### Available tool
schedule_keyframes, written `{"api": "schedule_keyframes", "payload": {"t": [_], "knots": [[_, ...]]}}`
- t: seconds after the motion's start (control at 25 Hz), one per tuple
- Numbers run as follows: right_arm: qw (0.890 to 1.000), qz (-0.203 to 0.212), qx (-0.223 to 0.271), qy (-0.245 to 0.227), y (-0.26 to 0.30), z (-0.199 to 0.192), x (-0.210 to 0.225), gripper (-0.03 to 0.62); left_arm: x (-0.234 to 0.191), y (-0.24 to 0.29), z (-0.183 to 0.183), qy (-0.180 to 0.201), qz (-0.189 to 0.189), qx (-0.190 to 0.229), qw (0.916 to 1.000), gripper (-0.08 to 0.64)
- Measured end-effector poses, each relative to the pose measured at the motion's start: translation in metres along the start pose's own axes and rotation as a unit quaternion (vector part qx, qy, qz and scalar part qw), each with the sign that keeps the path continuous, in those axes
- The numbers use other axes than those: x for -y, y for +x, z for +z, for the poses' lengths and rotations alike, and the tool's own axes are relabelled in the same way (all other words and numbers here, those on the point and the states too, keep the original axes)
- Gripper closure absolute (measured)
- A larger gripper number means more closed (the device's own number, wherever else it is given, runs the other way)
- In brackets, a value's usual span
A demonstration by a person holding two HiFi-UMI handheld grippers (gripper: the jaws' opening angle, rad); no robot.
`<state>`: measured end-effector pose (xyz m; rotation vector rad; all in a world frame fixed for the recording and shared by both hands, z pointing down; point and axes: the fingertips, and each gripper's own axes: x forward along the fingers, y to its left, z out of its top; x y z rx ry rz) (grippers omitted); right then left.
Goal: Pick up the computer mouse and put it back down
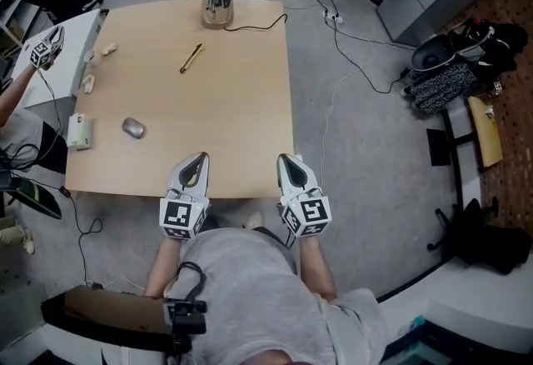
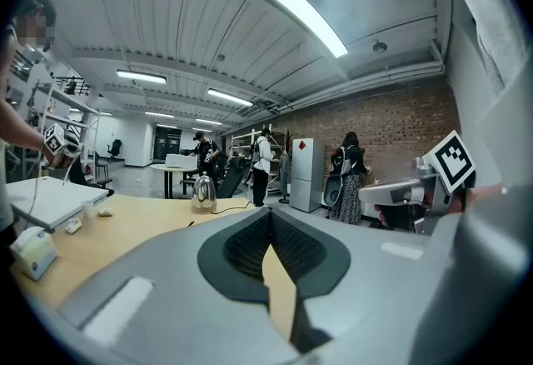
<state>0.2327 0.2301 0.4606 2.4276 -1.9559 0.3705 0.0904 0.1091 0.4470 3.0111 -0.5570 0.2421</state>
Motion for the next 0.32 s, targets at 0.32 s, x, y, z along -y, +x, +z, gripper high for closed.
{"api": "schedule_keyframes", "payload": {"t": [0.32], "knots": [[1.000,0.007,-0.005,-0.001,-0.0006,-0.0025,-0.0044,0.586,0.0015,-0.0035,-0.0016,0.000,0.001,-0.002,1.0000,0.540]]}}
